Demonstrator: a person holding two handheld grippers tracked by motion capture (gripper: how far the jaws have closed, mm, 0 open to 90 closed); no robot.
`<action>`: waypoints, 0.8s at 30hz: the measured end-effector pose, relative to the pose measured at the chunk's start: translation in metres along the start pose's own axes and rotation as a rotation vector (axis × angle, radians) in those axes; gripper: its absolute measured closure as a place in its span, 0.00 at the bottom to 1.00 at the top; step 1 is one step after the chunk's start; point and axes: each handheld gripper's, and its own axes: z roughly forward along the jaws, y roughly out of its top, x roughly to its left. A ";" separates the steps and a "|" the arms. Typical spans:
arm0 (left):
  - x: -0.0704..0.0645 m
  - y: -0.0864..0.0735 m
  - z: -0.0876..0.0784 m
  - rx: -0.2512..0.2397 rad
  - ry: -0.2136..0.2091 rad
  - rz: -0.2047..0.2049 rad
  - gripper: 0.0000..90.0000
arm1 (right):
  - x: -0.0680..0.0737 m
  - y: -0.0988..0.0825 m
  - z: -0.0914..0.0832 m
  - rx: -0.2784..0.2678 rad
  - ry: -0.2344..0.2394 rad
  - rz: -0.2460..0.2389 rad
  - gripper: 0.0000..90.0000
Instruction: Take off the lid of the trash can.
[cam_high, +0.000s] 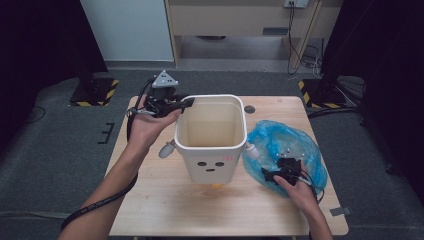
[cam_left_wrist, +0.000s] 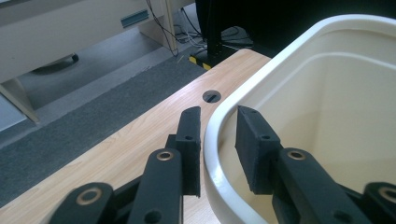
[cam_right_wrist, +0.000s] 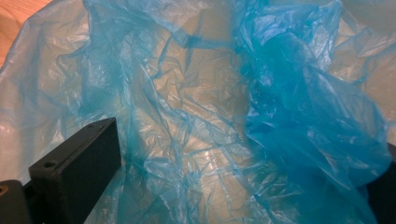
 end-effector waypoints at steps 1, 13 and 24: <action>0.000 -0.001 0.000 -0.003 -0.003 -0.003 0.80 | 0.000 0.000 0.000 0.001 0.001 0.000 0.01; 0.001 -0.005 -0.001 -0.026 -0.008 0.005 0.83 | 0.000 0.000 0.000 0.001 0.002 -0.001 0.01; 0.009 -0.002 -0.001 0.003 -0.059 0.010 0.85 | 0.000 -0.001 -0.001 0.000 -0.002 -0.006 0.01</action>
